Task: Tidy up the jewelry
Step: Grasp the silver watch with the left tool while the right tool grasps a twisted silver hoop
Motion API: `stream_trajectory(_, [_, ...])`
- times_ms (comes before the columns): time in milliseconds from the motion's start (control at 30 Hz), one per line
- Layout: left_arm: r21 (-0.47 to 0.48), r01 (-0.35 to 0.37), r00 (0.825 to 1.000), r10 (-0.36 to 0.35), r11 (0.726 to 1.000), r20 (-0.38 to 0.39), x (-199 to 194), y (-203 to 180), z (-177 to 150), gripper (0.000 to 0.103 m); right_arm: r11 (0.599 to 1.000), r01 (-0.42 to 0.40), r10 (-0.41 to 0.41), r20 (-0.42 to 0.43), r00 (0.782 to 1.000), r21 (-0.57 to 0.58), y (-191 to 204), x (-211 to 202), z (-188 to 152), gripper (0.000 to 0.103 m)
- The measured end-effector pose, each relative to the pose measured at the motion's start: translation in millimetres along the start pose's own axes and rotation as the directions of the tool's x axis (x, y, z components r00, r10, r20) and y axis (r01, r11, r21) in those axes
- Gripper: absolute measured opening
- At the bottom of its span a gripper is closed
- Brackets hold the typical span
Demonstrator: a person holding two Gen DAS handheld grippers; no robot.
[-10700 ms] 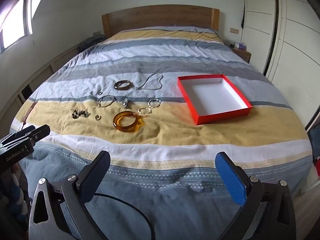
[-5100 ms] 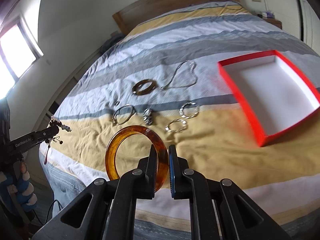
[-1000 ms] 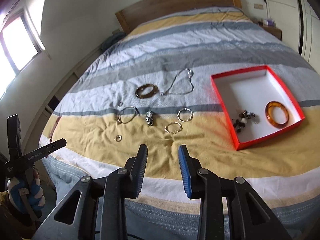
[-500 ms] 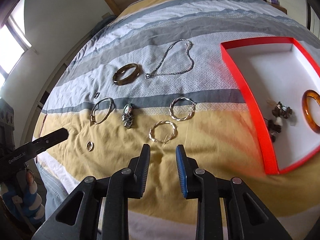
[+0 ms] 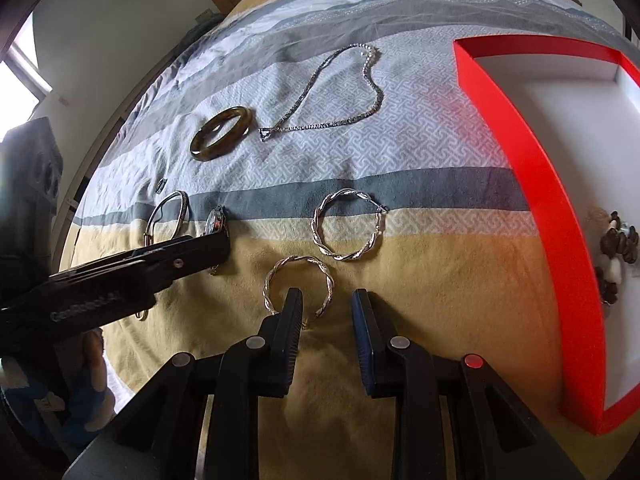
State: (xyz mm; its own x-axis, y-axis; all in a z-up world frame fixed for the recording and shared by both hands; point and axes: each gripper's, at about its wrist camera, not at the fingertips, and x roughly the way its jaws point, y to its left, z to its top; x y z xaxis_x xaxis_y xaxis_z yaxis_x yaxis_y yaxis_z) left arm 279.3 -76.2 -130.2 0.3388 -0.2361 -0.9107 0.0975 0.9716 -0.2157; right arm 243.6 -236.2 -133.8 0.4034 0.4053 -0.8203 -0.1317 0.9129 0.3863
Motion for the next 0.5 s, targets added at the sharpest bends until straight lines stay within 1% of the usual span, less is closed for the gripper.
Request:
stream_trajectory(167, [0.003,-0.019,1.0,0.019,1.0,0.006,12,-1,8,0.047,1.0,-0.012,0.012,-0.005,1.0,-0.002,-2,7,0,0.027])
stream_trajectory(233, [0.009,-0.033,0.999,0.033,0.999,0.022,13,-1,7,0.039,1.0,-0.013,0.013,-0.004,1.0,-0.006,-2,8,1,0.026])
stream_trajectory(267, [0.009,-0.035,0.999,0.035,0.999,0.029,14,-1,7,0.037,1.0,-0.008,0.008,-0.004,1.0,-0.012,-1,10,1,0.022])
stream_trajectory(300, [0.002,-0.034,0.999,0.034,0.999,0.039,13,1,6,0.031,1.0,-0.001,0.001,-0.002,1.0,-0.021,0,10,1,0.014])
stream_trajectory(333, [-0.004,-0.034,0.998,0.034,0.999,0.045,12,4,5,0.024,1.0,0.007,-0.007,-0.001,1.0,-0.026,0,12,0,0.01])
stream_trajectory(367, [-0.013,-0.028,0.998,0.028,1.0,0.051,10,7,4,0.022,1.0,0.013,-0.013,0.001,1.0,-0.025,0,13,0,0.008])
stream_trajectory(400, [-0.021,-0.019,0.998,0.02,1.0,0.057,7,11,3,0.019,1.0,0.013,-0.013,0.003,1.0,-0.02,-1,14,0,0.006])
stream_trajectory(500, [-0.02,-0.015,0.997,0.017,1.0,0.071,1,12,-1,0.019,1.0,0.011,-0.01,0.015,1.0,-0.012,-2,11,-1,0.005])
